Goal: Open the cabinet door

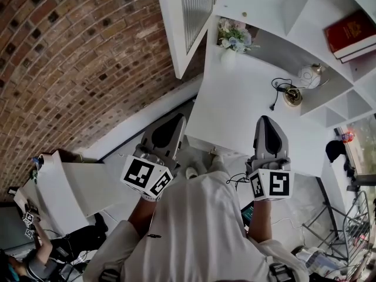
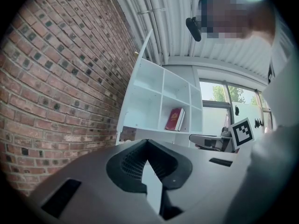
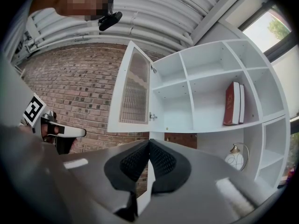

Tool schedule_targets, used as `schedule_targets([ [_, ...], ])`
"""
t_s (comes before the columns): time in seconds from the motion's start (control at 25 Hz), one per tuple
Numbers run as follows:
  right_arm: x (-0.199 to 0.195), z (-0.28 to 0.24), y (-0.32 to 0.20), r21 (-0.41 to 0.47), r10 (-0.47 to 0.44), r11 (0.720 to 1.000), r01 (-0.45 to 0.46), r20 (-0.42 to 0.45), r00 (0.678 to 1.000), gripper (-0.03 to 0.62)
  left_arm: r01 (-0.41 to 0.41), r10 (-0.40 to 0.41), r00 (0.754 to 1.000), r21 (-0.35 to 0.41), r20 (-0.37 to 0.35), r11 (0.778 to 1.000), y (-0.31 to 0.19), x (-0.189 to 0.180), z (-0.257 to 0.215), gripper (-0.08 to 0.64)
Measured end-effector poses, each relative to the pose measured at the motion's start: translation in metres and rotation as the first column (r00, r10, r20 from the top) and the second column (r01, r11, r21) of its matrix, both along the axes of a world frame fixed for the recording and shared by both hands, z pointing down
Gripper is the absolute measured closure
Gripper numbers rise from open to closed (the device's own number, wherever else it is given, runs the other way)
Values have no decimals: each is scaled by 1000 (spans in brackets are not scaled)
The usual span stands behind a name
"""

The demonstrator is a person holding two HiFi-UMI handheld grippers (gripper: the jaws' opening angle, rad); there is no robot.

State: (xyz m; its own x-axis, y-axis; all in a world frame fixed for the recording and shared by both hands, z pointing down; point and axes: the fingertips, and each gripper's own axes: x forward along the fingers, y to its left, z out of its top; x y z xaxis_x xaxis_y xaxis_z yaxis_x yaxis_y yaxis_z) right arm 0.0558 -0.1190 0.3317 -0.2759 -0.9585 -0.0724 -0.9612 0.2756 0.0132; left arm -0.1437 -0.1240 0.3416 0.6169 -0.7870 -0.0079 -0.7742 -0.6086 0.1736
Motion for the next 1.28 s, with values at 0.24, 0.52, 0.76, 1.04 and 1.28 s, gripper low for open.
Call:
schedule_targets([
  [0.24,-4,-2,2,-2,-9,1000,9,-10,1000,581,-1,1,1000,-9,-2,1000,-1,-2,2,551],
  [0.52,-3,-5,0,5,-13,1000,13,-20,1000,581,-11,11,1000,-11,-4,1000,-4,3,4,551],
  [0.76,-8,-5,-1,1,-28,1000,28,-25,999,581,-12,12,1000,-14,-6,1000,-6,2,4,551],
  [1.04,-12,-5,-3,-6,-37,999,37,-29,999,581,-7,7,1000,-20,-13,1000,-9,1,7,551],
  [1.28,-16,-8,-6,1,-47,999,47,-35,998,581,-15,15,1000,-20,-11,1000,-15,0,6,551],
])
